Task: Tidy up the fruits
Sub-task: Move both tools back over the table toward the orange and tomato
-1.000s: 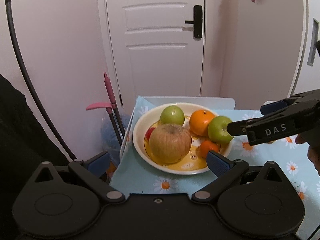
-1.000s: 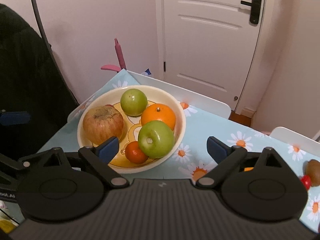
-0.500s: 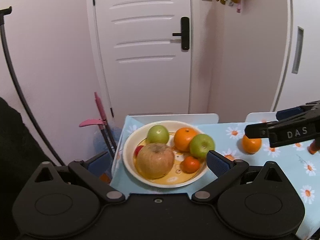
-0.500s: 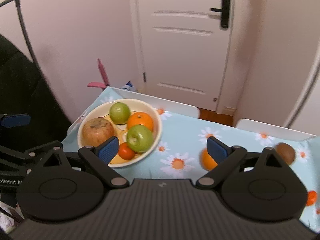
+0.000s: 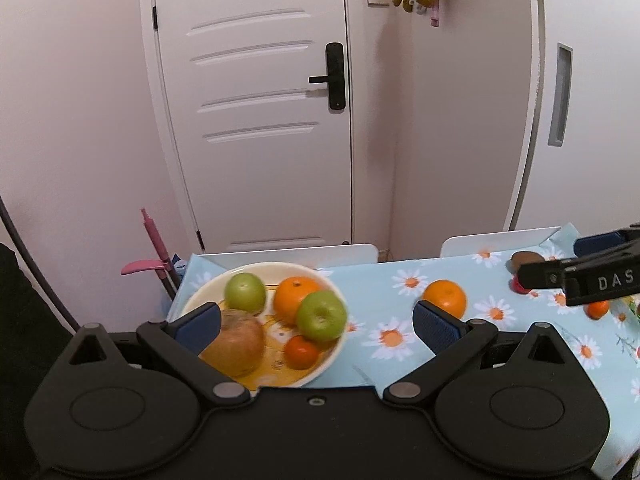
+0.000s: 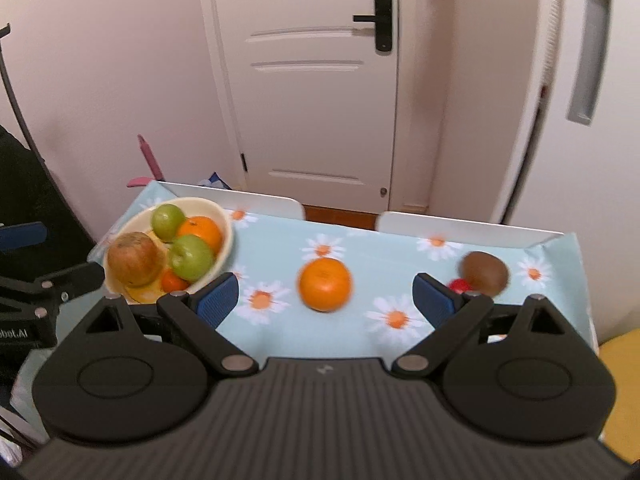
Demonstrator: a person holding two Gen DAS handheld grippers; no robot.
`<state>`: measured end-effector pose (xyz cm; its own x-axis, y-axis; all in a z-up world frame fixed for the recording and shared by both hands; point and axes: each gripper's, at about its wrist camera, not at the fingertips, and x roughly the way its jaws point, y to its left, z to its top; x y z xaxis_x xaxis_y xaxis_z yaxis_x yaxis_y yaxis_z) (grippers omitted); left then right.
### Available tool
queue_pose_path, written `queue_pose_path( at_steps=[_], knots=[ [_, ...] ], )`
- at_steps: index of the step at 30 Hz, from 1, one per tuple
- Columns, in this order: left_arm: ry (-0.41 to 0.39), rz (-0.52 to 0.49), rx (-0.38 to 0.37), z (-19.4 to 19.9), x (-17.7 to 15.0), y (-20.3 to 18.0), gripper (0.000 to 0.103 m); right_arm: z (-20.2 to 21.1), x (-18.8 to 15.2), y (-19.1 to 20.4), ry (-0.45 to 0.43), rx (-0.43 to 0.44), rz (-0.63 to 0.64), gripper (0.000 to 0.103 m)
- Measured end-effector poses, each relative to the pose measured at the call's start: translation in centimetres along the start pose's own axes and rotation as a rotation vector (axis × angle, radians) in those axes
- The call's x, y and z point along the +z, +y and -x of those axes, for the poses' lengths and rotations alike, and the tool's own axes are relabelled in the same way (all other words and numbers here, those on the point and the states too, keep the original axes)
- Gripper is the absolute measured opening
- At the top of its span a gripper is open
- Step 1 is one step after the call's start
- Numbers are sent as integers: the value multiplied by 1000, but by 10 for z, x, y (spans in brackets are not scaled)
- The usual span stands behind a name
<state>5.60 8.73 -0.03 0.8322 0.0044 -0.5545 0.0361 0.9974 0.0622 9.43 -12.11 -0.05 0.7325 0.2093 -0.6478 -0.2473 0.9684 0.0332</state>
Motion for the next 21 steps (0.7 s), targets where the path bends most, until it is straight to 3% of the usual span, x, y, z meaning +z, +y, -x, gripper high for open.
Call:
queue_pose_path(
  at_steps=[12,21],
  knots=[
    [30,20,68,-47,4,-81,103,-32,-10,-102,41,-29,-18,103],
    [69,9,55,-110,-5,-121,102,-79,-27,-137,75,-29,-39,103]
  ],
)
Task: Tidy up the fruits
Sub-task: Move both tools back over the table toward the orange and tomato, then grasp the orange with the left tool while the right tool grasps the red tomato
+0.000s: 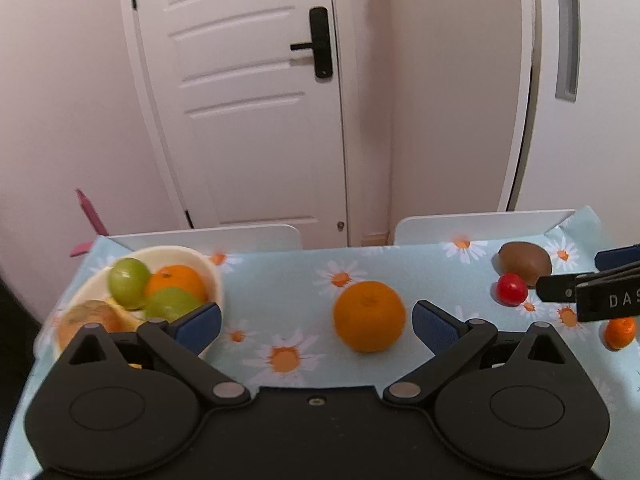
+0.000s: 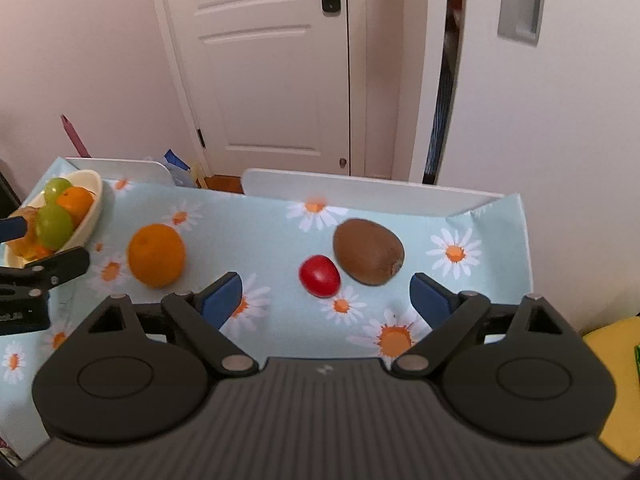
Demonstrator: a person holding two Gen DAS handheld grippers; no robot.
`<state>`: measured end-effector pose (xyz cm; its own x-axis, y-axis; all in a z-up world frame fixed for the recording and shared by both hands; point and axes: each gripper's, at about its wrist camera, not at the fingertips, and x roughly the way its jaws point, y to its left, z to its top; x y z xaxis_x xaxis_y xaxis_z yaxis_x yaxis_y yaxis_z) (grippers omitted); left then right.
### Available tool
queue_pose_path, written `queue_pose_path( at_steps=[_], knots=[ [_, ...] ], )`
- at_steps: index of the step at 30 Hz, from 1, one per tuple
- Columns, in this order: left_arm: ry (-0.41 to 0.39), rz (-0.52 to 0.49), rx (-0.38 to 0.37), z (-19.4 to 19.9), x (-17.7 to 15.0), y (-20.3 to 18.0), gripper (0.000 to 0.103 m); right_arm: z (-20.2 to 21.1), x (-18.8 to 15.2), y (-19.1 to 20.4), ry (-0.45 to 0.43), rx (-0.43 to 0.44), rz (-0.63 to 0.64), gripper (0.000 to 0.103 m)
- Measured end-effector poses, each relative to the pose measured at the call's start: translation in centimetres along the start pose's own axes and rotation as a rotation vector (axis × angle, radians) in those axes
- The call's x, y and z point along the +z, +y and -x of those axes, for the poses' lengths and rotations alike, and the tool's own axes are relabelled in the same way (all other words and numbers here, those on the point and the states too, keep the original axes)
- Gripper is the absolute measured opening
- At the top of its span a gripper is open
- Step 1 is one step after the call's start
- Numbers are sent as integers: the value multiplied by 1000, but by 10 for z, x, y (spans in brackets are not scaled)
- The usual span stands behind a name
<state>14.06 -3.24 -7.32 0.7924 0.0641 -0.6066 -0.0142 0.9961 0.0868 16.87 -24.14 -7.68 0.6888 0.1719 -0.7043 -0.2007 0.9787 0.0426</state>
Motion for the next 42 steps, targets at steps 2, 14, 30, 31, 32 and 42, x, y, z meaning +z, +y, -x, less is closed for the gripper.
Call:
queue_pose_path(
  at_steps=[2,14,30,31,32,42],
  knots=[
    [6,-6,-7,-13,-2,-7,101,-9,-3,-1,6,3,-16,103],
    [80,-51,-59,-75,-10,-30,66,-43,-9,-2,35,10,-55,95],
    [80,-69,-55,-69,-15,-28,64,-62,-7,6,52,26,-61,68],
    [80,-68,-54,-68,-15,-27,64,-63,-6,7,51,26,-59,67],
    [79,-67,-54,-67,-16,-26,64,-63,-6,8,49,24,-57,65],
    [70,-46,-36,-56,-18,-20,64,-67,-4,13,28,-16,-24,48]
  ],
)
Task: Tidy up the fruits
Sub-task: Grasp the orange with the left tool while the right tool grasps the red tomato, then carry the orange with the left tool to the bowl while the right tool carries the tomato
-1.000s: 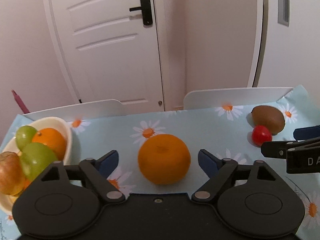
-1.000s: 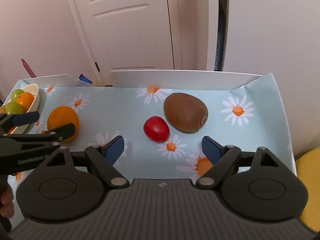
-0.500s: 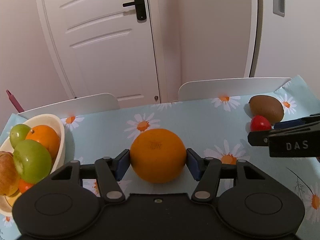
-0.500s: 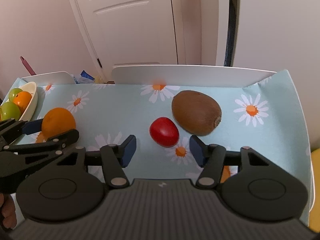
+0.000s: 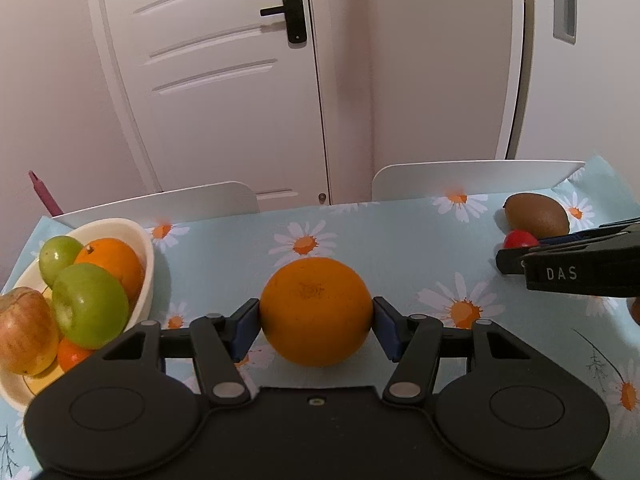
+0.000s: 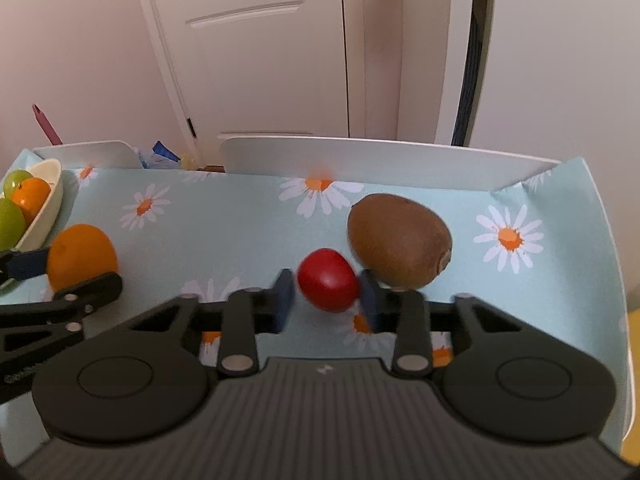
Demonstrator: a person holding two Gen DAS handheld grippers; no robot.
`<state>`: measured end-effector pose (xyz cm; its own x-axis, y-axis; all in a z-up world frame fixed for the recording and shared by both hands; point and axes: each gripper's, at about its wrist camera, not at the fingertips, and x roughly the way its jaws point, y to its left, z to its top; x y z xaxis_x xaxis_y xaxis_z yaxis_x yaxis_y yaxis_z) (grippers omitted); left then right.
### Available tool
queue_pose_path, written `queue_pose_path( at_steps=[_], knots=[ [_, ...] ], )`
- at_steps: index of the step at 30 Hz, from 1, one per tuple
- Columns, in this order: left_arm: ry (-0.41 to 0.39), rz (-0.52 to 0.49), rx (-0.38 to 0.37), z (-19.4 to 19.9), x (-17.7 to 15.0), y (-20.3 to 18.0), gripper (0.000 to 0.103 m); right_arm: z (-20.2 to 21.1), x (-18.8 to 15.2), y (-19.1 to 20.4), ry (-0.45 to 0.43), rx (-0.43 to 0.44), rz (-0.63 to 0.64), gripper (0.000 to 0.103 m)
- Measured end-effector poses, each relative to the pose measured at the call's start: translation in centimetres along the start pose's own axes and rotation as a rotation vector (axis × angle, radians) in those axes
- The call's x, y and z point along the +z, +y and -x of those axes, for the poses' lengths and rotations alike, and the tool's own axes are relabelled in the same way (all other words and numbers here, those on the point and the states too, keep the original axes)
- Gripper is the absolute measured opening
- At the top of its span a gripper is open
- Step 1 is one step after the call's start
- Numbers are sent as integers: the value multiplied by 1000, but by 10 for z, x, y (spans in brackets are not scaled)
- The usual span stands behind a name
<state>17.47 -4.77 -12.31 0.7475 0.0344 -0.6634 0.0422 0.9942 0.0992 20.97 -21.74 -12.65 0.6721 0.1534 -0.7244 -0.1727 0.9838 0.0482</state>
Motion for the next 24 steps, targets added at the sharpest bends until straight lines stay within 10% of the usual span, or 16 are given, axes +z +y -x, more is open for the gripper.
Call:
queue_pose_path(
  at_steps=[24],
  knots=[
    [-84,167,124,95,10,62,64,67,48,76,-62,159,135,48]
  ],
)
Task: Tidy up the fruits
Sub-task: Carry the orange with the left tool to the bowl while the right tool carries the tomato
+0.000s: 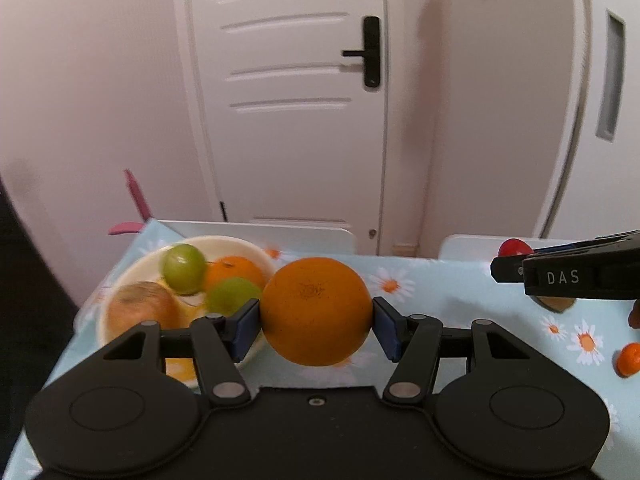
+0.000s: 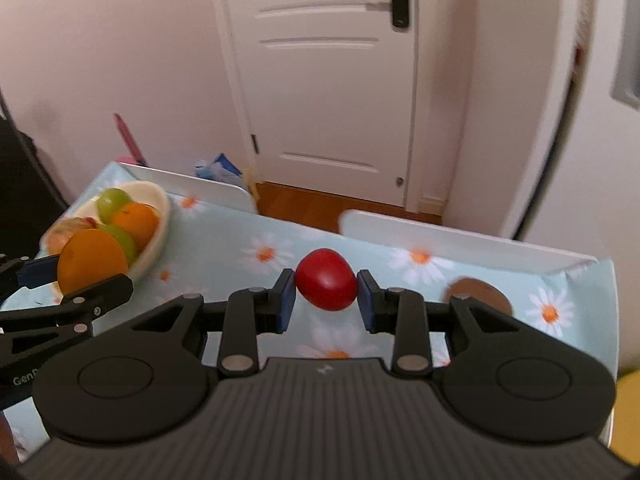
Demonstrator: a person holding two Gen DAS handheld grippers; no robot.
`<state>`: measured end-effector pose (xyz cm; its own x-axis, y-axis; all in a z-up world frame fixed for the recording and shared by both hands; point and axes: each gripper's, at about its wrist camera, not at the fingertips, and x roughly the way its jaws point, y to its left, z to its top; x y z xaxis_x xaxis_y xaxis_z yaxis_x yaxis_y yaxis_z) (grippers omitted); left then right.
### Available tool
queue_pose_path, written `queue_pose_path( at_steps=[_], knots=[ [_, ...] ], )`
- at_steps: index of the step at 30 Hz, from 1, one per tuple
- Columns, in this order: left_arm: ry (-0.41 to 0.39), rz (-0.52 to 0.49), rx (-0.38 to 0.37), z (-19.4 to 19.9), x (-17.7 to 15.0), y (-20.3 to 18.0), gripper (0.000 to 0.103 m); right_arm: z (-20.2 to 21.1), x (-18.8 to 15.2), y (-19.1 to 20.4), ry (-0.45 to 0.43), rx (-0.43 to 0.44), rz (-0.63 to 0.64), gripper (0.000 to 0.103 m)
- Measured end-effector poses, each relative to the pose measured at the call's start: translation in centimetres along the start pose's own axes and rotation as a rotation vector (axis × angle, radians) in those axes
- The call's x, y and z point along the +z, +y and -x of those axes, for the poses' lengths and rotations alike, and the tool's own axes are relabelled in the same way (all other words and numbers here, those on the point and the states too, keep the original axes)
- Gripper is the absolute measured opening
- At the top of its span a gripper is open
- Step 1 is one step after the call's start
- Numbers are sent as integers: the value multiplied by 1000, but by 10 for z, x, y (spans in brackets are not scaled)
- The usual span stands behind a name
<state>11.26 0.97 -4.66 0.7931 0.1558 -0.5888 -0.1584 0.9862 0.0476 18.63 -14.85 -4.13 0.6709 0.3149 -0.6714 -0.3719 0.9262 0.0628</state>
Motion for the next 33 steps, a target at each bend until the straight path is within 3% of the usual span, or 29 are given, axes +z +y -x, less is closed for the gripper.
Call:
queue_pose_path(
  at_steps=[15,24,33],
  knots=[
    [-9,27,55,10,32,107,64,-10,56,113,-17,91,60,48],
    [16,1,32,-31,45,167,64,-48,77,163,-3,77,45,48],
    [69,-33,-24,-85,44,195,64,-85,82,186,23,28,18,48]
  ],
)
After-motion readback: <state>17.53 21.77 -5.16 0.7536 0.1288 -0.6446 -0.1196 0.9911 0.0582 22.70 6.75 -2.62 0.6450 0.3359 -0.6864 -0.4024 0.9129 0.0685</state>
